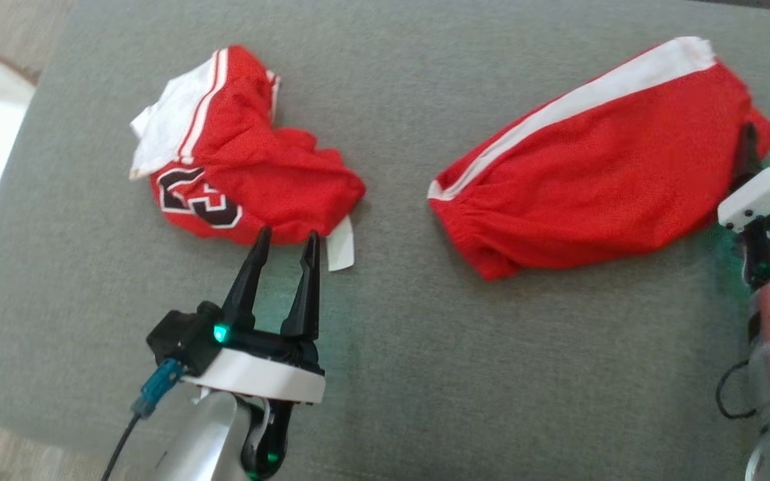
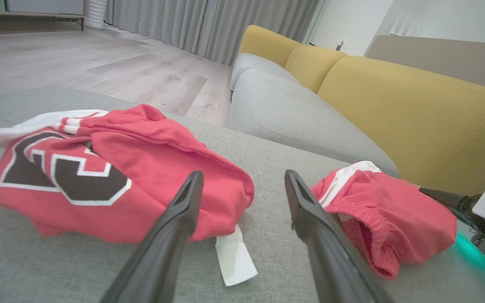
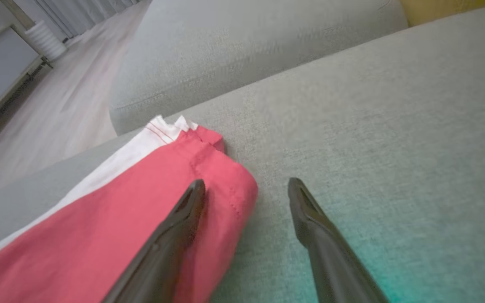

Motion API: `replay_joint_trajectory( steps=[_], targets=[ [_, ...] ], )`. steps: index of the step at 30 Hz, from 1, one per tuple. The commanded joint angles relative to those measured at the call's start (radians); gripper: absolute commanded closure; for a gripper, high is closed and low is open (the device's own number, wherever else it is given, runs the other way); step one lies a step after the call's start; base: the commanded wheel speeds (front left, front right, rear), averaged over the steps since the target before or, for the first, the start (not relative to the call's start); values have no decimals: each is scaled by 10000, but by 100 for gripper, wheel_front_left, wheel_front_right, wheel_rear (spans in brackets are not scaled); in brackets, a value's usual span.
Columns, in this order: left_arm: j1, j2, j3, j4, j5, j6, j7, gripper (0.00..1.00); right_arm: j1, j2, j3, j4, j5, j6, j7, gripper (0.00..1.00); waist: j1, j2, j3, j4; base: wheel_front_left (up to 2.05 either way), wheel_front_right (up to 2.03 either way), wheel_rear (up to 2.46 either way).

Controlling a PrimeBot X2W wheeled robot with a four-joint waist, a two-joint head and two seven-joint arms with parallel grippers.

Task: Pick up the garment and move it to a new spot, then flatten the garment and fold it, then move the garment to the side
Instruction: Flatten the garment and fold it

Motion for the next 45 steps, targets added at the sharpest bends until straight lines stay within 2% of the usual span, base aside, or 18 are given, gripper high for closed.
replay_joint_trajectory(
  steps=[1, 8, 13, 14, 15, 16, 26, 33, 45],
  targets=[
    [-336, 23, 180, -323, -67, -37, -62, 0, -497, 79, 101, 5, -164, 65, 99, 0, -2, 0, 243, 272, 0, 0, 0],
    [-490, 23, 31, -379, -194, 36, -62, 0, -1147, 93, -202, 1208, -732, 65, 335, 0, -2, 0, 426, 440, 0, 0, 0],
    [-582, 23, -47, -415, -248, 87, -63, 0, -1393, 147, -199, 1628, -859, 65, 316, 0, -2, 0, 518, 444, 0, 0, 0],
    [-605, 23, -65, -415, -255, 99, -63, 0, -1446, 163, -183, 1709, -865, 65, 285, 16, -2, 0, 531, 436, 0, 0, 0],
    [-626, 23, -77, -415, -261, 110, -63, 0, -1496, 181, -153, 1771, -867, 65, 222, 82, -2, 0, 540, 422, 0, 0, 0],
    [-641, 23, -77, -413, -265, 122, -63, 0, -1533, 203, -83, 1808, -893, 65, 115, 100, -2, 0, 541, 395, 0, 0, 0],
    [-572, 22, 35, -349, -187, 129, -63, 0, -1452, 265, -159, 1887, -188, 65, -1357, 100, -2, 0, 186, -179, 0, 0, 0],
    [-371, 22, 286, -443, -63, 69, -63, 0, -774, 455, -221, 1558, 736, 65, -2156, 100, -2, 0, -352, -937, 0, 0, 0],
    [-46, 22, 519, -697, 209, -33, -63, 0, 1146, 1005, 264, -286, 1947, 65, -2754, 100, -2, 0, -1225, -2508, 0, 0, 0]
  ],
)
